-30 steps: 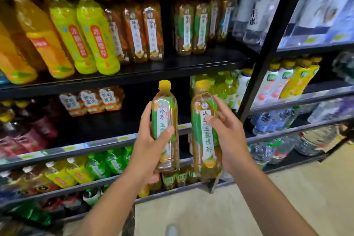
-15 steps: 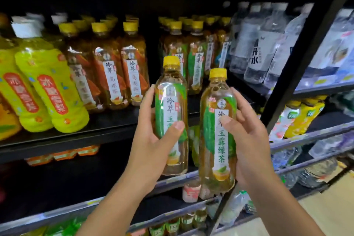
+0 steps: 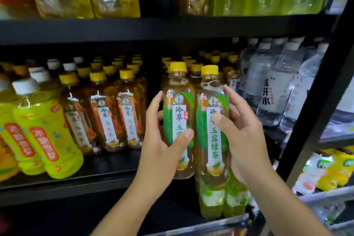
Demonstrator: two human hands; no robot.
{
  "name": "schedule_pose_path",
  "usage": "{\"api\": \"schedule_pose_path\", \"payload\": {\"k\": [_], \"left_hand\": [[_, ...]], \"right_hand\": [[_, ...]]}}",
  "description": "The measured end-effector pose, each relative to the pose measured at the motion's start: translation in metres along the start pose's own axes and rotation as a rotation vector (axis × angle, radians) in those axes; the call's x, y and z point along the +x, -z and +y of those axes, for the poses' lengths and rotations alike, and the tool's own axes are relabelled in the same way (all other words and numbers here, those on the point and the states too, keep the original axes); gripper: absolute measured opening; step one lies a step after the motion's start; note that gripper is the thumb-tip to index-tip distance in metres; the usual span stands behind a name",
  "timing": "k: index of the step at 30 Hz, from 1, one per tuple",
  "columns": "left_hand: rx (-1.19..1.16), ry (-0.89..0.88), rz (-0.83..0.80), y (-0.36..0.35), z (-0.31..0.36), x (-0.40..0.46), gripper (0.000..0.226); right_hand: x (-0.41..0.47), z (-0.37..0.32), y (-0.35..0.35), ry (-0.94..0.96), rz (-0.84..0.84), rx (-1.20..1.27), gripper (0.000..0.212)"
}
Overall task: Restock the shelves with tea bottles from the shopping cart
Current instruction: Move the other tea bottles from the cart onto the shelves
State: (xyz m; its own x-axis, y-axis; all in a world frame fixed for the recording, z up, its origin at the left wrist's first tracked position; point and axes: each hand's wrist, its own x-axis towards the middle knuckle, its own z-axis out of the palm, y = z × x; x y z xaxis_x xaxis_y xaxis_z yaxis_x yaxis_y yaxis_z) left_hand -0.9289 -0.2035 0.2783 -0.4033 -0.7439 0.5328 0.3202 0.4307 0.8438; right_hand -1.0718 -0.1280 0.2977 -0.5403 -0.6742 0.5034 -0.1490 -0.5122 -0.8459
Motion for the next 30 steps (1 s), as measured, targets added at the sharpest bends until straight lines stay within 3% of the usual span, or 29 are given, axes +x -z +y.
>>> {"api": "schedule_pose_path", "payload": {"k": [12, 19, 25, 30], "left_hand": [[0.189, -0.075, 0.166, -0.020, -0.027, 0.022, 0.086], [0.256, -0.088, 0.153, -0.022, -0.046, 0.017, 0.086], [0.310, -0.073, 0.093, -0.019, -0.053, 0.011, 0.086], [0.511, -0.052, 0.164, -0.011, -0.060, -0.001, 0.083]], "right_hand": [[0.042, 0.025, 0.011, 0.010, -0.209, 0.079, 0.060], [0.038, 0.052, 0.016, 0.052, -0.174, 0.101, 0.058], [0.031, 0.058, 0.027, 0.116, -0.199, -0.162, 0.064], [0.020, 0.065, 0.034, 0.122, -0.155, -0.379, 0.053]]}}
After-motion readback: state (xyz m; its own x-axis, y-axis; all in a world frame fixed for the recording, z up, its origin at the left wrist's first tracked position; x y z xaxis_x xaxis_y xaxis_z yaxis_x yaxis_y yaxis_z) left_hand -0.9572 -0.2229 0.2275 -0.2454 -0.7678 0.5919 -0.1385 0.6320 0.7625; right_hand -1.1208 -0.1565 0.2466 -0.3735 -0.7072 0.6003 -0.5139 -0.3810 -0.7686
